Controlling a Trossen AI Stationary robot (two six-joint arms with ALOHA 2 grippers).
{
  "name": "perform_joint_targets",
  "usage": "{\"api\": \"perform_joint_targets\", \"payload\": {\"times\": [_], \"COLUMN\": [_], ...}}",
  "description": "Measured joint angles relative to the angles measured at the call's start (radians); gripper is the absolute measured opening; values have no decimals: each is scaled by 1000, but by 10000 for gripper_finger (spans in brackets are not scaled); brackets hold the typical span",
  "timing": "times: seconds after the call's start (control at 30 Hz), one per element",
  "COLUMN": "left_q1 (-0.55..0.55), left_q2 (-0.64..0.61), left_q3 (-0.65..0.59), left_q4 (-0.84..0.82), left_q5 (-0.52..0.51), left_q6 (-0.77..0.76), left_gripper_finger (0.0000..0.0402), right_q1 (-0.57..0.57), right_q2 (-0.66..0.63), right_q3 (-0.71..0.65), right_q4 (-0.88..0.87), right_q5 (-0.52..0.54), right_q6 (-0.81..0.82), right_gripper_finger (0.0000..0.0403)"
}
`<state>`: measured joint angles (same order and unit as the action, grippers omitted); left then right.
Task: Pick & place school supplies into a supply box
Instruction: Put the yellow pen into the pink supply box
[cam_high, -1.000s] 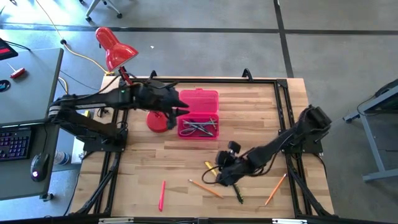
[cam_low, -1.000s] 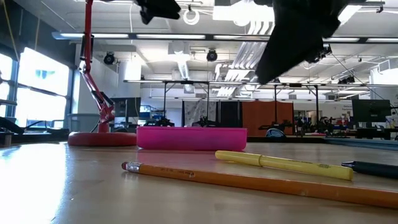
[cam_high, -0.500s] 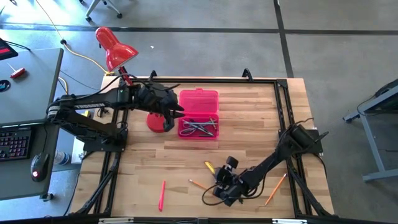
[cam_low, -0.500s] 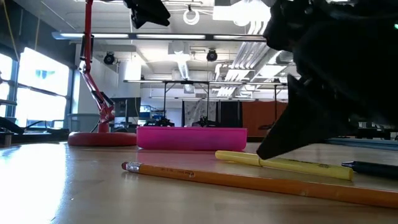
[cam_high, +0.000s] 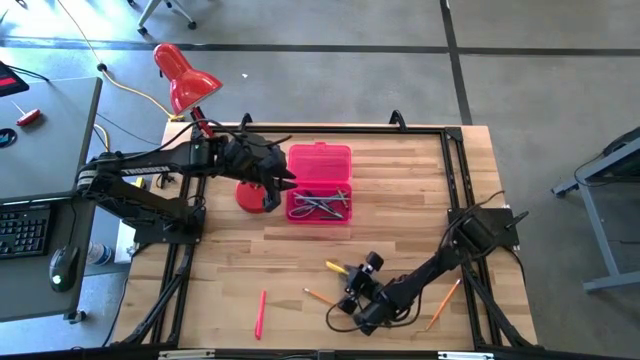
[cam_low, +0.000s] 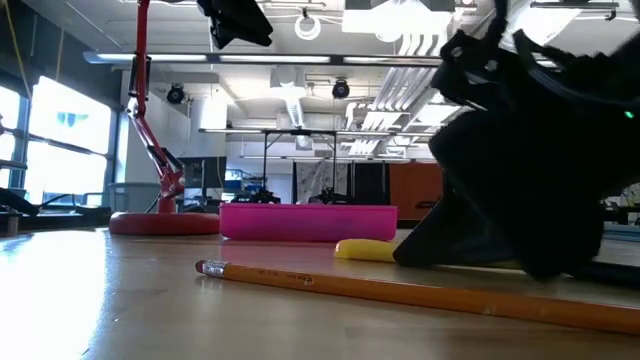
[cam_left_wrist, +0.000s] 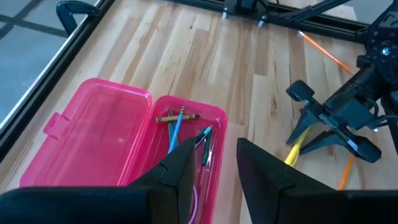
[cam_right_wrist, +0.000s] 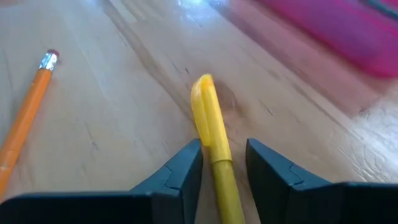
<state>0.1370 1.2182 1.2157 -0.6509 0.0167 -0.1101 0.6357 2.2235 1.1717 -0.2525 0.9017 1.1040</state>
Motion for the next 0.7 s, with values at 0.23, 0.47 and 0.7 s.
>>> {"api": "perform_joint_targets", "payload": {"times": [0.23,0.47,0.7], "left_q1": [0,0,0], "left_q2": [0,0,0], "left_q3": [0,0,1], "left_q4": [-6,-4,-3], "left_q5": [2,3,45], "left_q6": [-3,-27,-30], "left_gripper_finger": [149,149,149], "right_q1": [-13,-48,-115], "right_q2": [17,-38,-292], "right_q3": [0,-10,-14], "right_q4": [66,106,85], "right_q5": [2,-77,-62], "right_q6": [-136,-383,-712], "right_gripper_finger": [43,27,12]}}
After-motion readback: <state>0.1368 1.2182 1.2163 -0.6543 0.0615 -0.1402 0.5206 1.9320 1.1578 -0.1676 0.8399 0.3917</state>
